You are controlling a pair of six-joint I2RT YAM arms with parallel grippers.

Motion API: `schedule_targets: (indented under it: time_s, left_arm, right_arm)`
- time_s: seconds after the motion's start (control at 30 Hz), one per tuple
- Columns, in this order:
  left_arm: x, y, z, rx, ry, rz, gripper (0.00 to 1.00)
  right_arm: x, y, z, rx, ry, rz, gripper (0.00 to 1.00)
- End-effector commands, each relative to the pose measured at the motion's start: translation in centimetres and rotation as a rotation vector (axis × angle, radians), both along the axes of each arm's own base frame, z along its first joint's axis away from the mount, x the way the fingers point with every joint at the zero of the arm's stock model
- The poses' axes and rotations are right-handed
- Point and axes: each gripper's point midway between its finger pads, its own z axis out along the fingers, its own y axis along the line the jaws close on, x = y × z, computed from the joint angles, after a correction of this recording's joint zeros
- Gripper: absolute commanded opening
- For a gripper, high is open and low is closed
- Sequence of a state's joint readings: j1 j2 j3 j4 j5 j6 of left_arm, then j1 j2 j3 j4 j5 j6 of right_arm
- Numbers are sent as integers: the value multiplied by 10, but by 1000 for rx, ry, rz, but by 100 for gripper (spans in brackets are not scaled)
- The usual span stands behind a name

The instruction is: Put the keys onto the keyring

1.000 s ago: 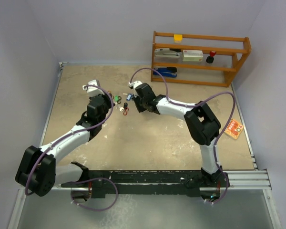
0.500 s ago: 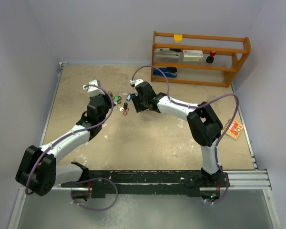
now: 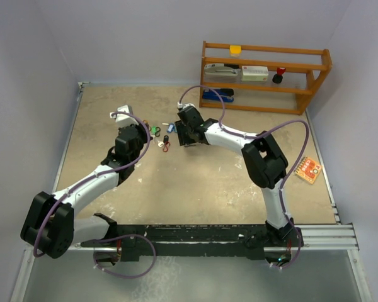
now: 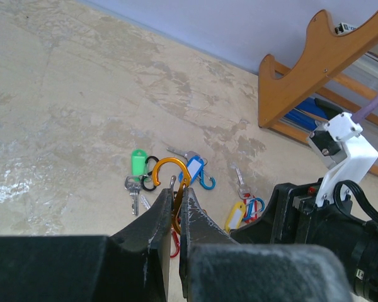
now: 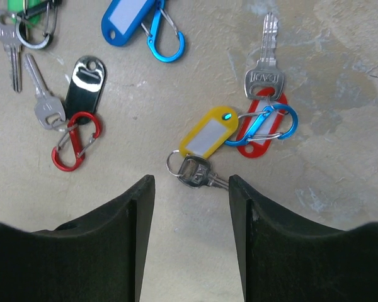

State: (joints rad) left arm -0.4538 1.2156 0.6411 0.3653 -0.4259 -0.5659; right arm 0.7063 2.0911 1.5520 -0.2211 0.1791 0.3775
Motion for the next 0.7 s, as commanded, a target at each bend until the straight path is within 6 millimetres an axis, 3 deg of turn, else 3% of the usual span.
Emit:
schedule_targets:
  time_s: [0.0, 0.67]
  left_arm:
    - [2, 1, 12, -36, -45, 7, 0]
    - [2, 2, 15, -36, -49, 10, 0]
  right_arm:
    - [16, 4, 10, 42, -10, -76, 54]
    - [23, 16, -15, 72, 46, -67, 52]
